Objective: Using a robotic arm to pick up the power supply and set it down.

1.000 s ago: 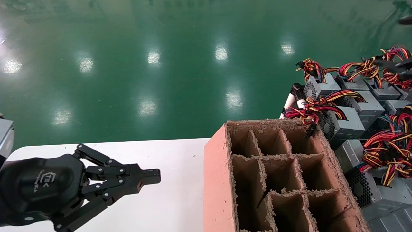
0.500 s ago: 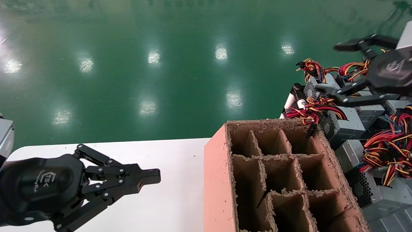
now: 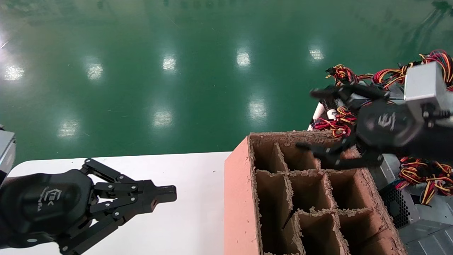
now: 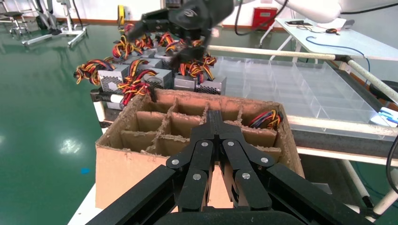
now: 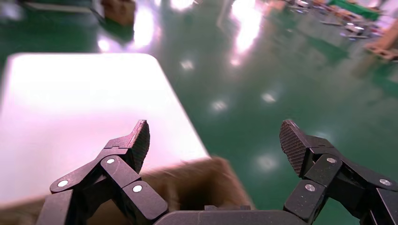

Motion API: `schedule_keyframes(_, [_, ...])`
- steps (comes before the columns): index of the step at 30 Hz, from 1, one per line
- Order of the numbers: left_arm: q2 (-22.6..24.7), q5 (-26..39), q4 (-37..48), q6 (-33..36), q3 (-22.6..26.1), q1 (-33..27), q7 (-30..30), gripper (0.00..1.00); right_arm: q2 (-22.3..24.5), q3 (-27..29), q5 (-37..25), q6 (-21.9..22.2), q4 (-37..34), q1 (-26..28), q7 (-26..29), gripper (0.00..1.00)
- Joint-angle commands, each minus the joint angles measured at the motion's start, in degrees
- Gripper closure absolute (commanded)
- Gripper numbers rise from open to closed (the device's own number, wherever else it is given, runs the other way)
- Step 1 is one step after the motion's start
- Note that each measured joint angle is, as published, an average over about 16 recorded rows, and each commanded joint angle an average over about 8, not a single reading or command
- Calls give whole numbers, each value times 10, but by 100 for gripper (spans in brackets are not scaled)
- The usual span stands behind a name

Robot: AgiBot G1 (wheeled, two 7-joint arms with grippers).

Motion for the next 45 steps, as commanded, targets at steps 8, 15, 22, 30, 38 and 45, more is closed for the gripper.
schedule_keyframes(8, [0, 0, 0, 0, 0, 0, 0, 100, -1, 35, 86, -14, 108, -113, 69, 0])
schedule_keyframes(15, [0, 0, 0, 0, 0, 0, 0, 100, -1, 56, 138, -22, 173, -182, 109, 0])
schedule_keyframes(22, [0, 0, 0, 0, 0, 0, 0, 100, -1, 61, 149, -24, 184, -195, 113, 0])
schedule_keyframes(30, [0, 0, 0, 0, 0, 0, 0, 22, -1, 58, 141, -23, 175, -185, 110, 0])
schedule_keyframes(38, [0, 0, 0, 0, 0, 0, 0, 0, -1, 56, 136, -22, 170, -180, 108, 0])
schedule_keyframes(45, [0, 0, 0, 0, 0, 0, 0, 0, -1, 55, 134, -22, 168, -177, 107, 0])
